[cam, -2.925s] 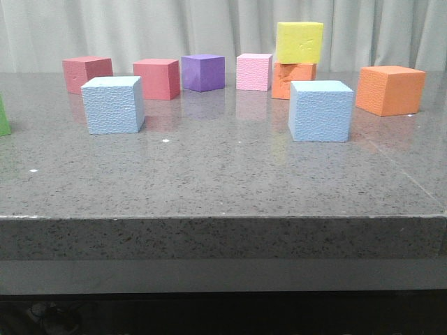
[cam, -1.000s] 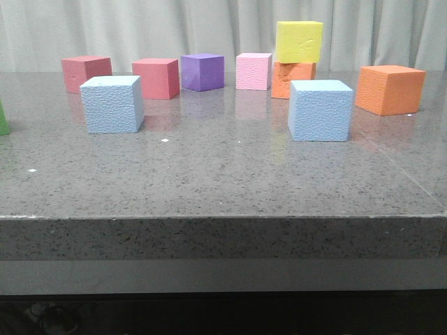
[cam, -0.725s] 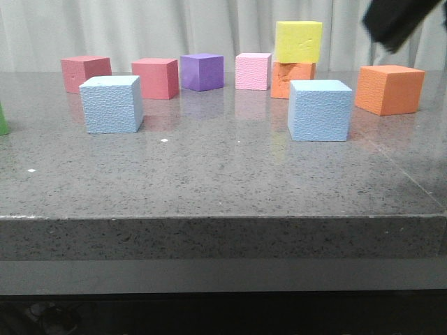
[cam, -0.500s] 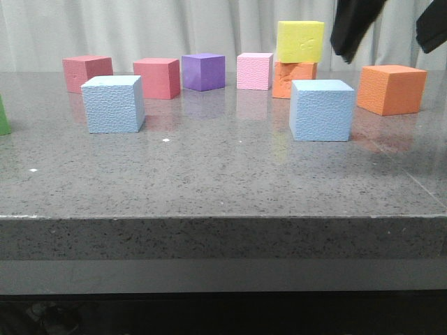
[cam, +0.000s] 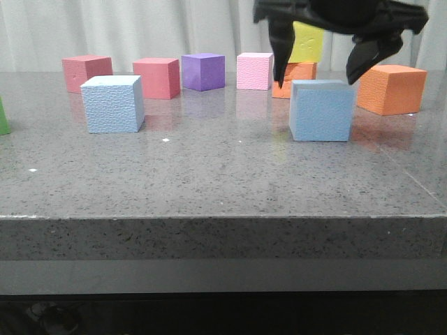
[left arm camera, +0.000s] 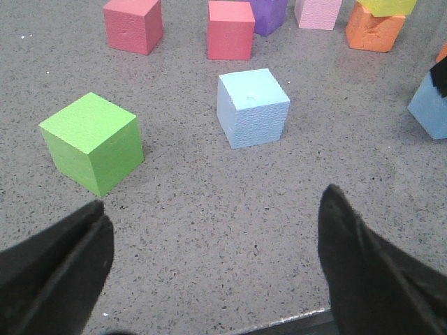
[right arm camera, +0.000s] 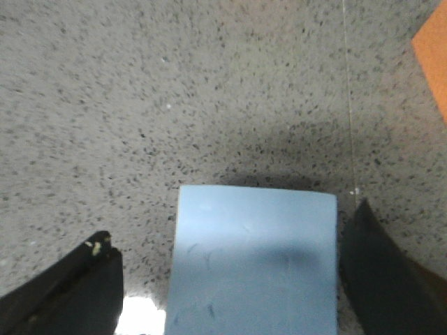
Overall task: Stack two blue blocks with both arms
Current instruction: 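Lower the right gripper over the light-blue cube and grasp it, then carry the light-blue cube toward the center and set it down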
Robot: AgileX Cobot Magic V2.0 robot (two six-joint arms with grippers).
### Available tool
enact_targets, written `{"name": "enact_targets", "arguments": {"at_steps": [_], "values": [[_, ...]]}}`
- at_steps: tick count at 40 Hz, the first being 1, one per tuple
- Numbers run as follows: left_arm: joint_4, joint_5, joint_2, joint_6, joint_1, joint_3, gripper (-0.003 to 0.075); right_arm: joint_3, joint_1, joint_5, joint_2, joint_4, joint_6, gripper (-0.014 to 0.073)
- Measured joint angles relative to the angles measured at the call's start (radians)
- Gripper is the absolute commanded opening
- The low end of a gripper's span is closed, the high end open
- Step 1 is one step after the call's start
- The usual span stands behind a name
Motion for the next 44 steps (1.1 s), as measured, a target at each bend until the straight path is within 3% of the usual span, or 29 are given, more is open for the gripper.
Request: {"name": "enact_targets", "arguments": {"at_steps": [5, 14, 24, 31, 44], "values": [[0.0, 0.0, 0.0, 0.0, 0.0, 0.0, 0.0587, -0.003, -0.008, 0.0, 0.045, -0.002, 0.017, 0.0624], [0.002, 0.0, 0.0, 0.0, 0.0, 0.0, 0.0587, -0.005, -0.01, -0.004, 0.067, -0.003, 0.021, 0.0396], [0.003, 0.0, 0.0, 0.0, 0.0, 0.0, 0.0587, -0.055, 0.01, 0.014, 0.05, -0.003, 0.023, 0.0395], [0.004, 0.0, 0.0, 0.0, 0.0, 0.0, 0.0587, -0.134, 0.089, 0.023, 0.052, -0.003, 0.023, 0.0396], [0.005, 0.0, 0.0, 0.0, 0.0, 0.0, 0.0587, -0.341, 0.188, 0.117, 0.244, -0.003, 0.049, 0.042]]}}
